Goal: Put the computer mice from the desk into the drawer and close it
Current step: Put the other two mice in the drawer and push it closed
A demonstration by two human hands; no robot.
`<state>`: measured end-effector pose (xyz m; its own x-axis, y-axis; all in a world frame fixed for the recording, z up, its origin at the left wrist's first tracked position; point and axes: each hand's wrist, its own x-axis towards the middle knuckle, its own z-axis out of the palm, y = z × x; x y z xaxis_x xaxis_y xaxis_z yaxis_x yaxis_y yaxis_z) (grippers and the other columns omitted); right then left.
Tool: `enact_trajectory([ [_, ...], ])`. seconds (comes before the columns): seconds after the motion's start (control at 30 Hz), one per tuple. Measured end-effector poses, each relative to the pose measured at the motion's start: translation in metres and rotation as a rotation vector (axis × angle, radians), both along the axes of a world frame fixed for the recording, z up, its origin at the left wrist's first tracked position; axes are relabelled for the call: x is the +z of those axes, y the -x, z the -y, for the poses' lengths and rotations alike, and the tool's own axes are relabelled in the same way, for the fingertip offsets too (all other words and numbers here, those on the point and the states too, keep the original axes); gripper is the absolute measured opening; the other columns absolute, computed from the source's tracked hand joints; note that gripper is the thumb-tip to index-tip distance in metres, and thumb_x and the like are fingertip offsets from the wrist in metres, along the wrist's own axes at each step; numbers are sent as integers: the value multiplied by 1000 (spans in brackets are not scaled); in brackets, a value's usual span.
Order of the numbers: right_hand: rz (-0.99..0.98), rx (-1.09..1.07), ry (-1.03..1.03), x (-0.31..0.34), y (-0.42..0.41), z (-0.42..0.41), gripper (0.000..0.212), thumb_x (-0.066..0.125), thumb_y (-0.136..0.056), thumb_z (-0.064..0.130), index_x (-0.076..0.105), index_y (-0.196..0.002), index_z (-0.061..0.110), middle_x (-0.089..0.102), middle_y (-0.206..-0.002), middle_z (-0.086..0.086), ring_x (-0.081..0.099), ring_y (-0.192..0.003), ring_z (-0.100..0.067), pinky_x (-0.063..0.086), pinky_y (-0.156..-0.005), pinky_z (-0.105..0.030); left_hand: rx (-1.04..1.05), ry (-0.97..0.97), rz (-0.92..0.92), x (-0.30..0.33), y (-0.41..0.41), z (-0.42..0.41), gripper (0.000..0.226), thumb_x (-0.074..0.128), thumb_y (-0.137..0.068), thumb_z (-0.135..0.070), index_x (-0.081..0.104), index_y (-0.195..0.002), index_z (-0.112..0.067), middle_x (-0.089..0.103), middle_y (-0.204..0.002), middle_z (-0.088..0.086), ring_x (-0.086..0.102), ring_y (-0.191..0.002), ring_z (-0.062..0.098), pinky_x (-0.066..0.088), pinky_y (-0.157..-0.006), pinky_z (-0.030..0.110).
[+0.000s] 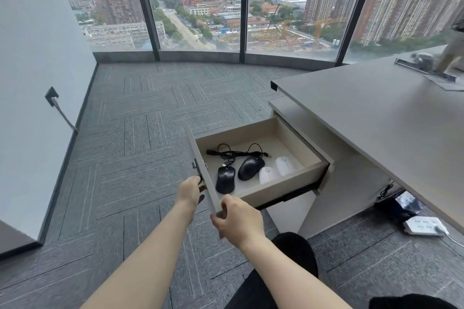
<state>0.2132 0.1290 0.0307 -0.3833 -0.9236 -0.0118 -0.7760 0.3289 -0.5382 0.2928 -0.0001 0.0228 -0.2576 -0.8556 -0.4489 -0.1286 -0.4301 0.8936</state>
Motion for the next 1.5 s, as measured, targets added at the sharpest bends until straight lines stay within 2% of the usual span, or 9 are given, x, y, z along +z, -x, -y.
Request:
enact_trajectory([
  [0.2, 32, -123, 18, -4, 29, -10, 30, 56, -82, 53, 50, -87, 25, 68, -93, 7, 63, -84, -17, 47, -66, -35, -69, -10, -40, 1, 29, -2, 37, 32, -95, -19, 59, -121, -17, 65, -114, 2, 60, -93, 10, 43, -79, 29],
  [0.3, 52, -201, 11, -6, 54, -16, 29, 55, -83, 55, 50, -88, 27, 68, -93, 9, 63, -82, -16, 51, -67, -35, -119, -29, -42, -4, 56, -2, 42, 32, -94, -22, 58, -128, -15, 65, -121, 1, 62, -102, 12, 45, -83, 33],
  [0.43, 57, -320, -30, -6, 92, -24, 26, 52, -86, 53, 50, -90, 27, 67, -92, 10, 62, -80, -18, 44, -61, -30, -192, -48, -65, -3, 100, -6, 43, 32, -95, -22, 56, -131, -15, 62, -126, 3, 60, -112, 20, 45, -95, 38],
  [0.67, 119, -561, -62, 2, 164, -40, 32, 54, -87, 53, 52, -90, 21, 65, -82, 5, 57, -70, -18, 37, -50, -28, -293, -65, -91, 2, 190, -17, 40, 31, -98, -21, 54, -131, -16, 58, -126, 2, 59, -113, 21, 44, -102, 43],
  [0.77, 247, -701, -75, -3, 186, -43, 45, 55, -85, 60, 46, -105, 21, 64, -94, 2, 58, -80, -24, 40, -60, -32, -330, -87, -97, 5, 217, -22, 44, 30, -99, -21, 45, -140, -16, 55, -125, -2, 58, -111, 20, 45, -97, 38],
  [0.87, 392, -777, -74, -13, 190, -44, 75, 56, -83, 65, 34, -135, 16, 61, -126, -7, 61, -108, -33, 49, -80, -42, -319, -104, -113, 6, 226, -22, 44, 29, -100, -19, 43, -142, -16, 53, -123, -3, 57, -110, 19, 45, -99, 38],
  [0.97, 465, -836, -27, -20, 205, -45, 94, 58, -83, 64, 16, -151, 15, 43, -150, -13, 51, -128, -35, 46, -96, -47, -321, -122, -135, 8, 243, -26, 45, 29, -100, -17, 41, -143, -16, 51, -126, -4, 56, -112, 19, 42, -105, 41],
  [1.2, 445, -878, 52, -26, 237, -43, 82, 54, -86, 61, 25, -148, 16, 54, -140, -15, 59, -118, -35, 50, -84, -40, -328, -191, -189, 7, 282, -32, 45, 30, -100, -14, 41, -144, -16, 50, -121, -4, 53, -127, 22, 39, -110, 41],
  [1.5, 423, -862, 36, -23, 250, -44, 66, 56, -87, 58, 39, -135, 16, 61, -132, -11, 60, -116, -34, 50, -88, -44, -335, -199, -193, 2, 291, -28, 46, 28, -99, -12, 40, -144, -13, 47, -123, -4, 52, -128, 25, 40, -109, 41],
])
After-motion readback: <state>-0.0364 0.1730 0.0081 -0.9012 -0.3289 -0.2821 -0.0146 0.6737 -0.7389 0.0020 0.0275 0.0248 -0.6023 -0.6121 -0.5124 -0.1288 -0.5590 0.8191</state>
